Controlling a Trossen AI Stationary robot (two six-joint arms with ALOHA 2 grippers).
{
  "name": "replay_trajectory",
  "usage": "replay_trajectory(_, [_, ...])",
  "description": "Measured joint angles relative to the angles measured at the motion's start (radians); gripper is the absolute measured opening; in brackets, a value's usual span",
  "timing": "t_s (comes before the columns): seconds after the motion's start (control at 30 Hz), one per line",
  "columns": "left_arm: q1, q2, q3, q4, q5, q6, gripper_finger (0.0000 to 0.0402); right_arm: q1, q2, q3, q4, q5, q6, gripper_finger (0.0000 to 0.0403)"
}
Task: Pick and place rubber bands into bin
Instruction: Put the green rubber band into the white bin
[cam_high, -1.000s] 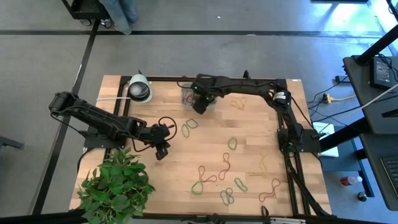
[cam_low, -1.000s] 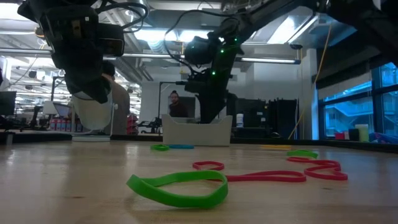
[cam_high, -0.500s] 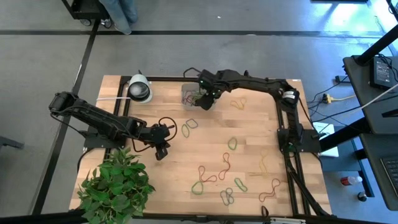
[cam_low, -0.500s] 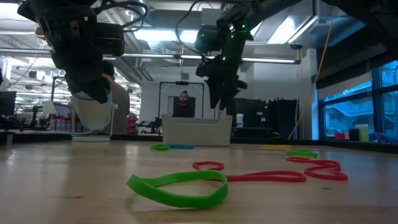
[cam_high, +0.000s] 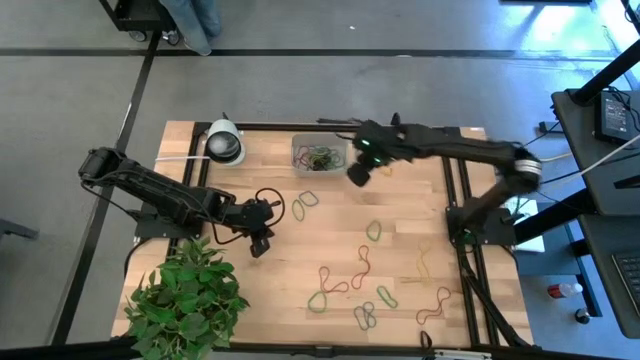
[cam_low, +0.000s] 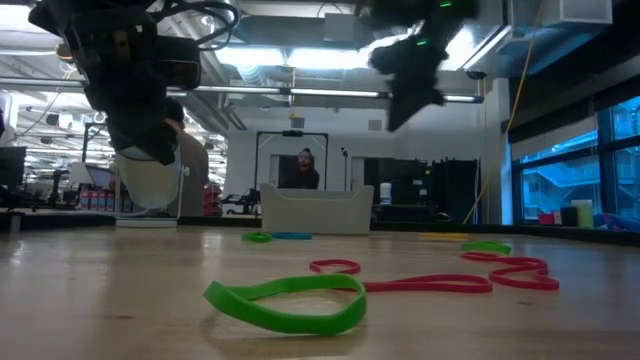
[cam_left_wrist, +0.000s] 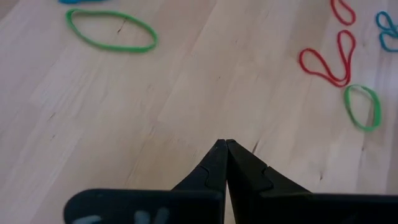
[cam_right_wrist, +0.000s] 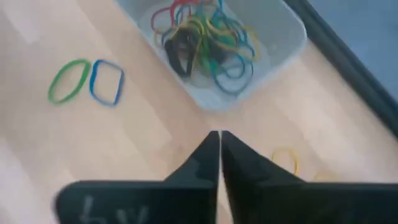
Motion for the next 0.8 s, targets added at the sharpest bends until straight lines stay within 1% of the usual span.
replay_trajectory(0.07, [0.0, 0.0, 0.0, 0.013, -0.003, 0.001, 0.0001, 0.027, -0.104, -0.113, 0.03, 0.001, 0.041, 0.0006])
replay_trajectory(0.2, [0.0, 0.0, 0.0, 0.032, -0.007, 0.027, 0.0001, 0.091, -0.296, -0.305, 0.052, -0.001, 0.167, 0.0016])
replay_trajectory(0.3, [0.0, 0.0, 0.001, 0.031, -0.007, 0.029, 0.0001, 0.144, -0.415, -0.433, 0.058, 0.001, 0.27, 0.0009])
replay_trajectory(0.4, [0.0, 0.0, 0.002, 0.034, -0.008, 0.028, 0.0001, 0.193, -0.506, -0.546, 0.076, 0.0, 0.362, 0.0004])
replay_trajectory(0.57, [0.0, 0.0, 0.002, 0.033, -0.008, 0.013, 0.0001, 0.261, -0.594, -0.674, 0.125, 0.0, 0.474, 0.0008])
replay_trajectory(0.8, [0.0, 0.0, 0.032, 0.033, -0.022, -0.001, 0.0001, 0.308, -0.606, -0.722, 0.151, 0.0, 0.5, 0.0006])
